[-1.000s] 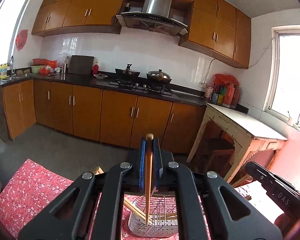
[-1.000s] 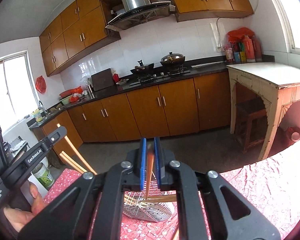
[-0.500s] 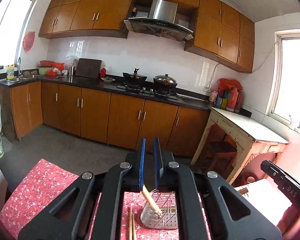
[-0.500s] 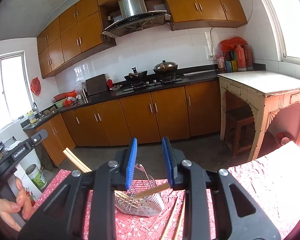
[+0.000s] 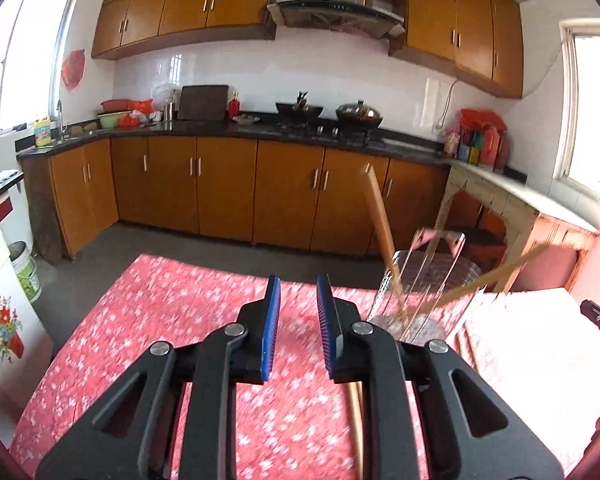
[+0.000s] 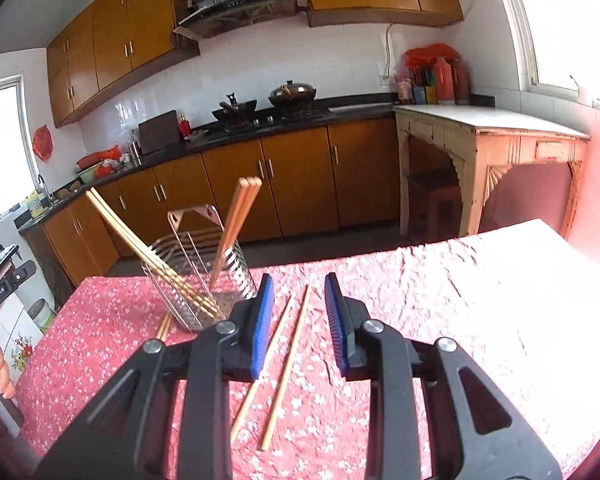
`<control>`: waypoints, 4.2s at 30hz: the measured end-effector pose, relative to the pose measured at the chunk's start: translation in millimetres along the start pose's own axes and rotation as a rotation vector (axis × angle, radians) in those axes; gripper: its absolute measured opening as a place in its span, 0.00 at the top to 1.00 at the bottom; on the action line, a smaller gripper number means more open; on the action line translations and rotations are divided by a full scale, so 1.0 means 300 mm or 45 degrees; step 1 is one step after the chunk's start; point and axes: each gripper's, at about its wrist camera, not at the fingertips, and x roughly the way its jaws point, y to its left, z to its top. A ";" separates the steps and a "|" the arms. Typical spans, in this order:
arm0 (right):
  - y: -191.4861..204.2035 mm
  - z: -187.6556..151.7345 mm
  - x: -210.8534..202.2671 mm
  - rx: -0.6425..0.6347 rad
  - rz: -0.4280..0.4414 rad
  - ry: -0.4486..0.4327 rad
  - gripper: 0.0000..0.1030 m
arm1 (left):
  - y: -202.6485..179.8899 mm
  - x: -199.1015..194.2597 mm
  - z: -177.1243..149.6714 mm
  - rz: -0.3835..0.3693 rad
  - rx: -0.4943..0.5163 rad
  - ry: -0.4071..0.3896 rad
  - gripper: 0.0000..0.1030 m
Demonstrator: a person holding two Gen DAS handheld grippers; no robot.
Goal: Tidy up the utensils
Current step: 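Lower both tools to the cloth and close each on a wooden chopstick, then lift both held chopsticks and carry them over the wire basket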
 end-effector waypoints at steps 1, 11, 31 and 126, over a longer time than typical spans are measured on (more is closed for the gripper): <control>-0.011 -0.029 0.018 0.007 -0.007 0.026 0.74 | 0.005 0.012 -0.031 0.005 0.007 0.026 0.81; 0.034 -0.293 0.207 -0.020 0.038 0.309 0.74 | -0.030 0.120 -0.326 -0.030 0.097 0.318 0.72; 0.059 -0.366 0.360 -0.063 0.012 0.477 0.90 | -0.179 0.205 -0.451 -0.131 0.197 0.519 0.72; -0.184 -0.288 0.120 0.019 -0.211 0.243 0.92 | 0.070 0.001 -0.323 0.146 0.254 0.167 0.93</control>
